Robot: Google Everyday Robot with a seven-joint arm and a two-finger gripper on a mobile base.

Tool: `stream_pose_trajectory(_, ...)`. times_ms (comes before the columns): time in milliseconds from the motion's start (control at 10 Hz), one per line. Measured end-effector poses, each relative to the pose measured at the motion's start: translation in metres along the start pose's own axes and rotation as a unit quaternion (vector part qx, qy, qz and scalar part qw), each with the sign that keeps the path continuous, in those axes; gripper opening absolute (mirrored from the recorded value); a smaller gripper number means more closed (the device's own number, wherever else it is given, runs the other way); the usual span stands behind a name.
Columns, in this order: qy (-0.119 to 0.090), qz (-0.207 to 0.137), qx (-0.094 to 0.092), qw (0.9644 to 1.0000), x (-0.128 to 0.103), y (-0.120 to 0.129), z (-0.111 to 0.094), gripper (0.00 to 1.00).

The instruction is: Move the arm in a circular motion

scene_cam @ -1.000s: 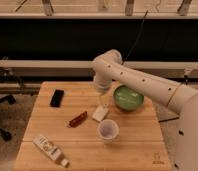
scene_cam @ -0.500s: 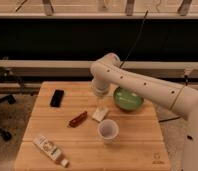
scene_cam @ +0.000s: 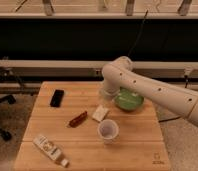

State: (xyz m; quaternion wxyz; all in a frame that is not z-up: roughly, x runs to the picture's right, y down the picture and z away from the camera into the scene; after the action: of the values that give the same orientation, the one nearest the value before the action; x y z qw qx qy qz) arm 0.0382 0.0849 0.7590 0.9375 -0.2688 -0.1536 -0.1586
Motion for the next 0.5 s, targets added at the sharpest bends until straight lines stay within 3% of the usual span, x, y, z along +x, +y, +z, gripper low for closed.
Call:
stream_pose_trajectory(200,-0.004,0.008,0.004,1.0,0.004,0.024,-0.007,0.12)
stream_pose_trajectory(500,-0.008,0.024,0.01,0.9996,0.042,0.03,-0.014,0.11)
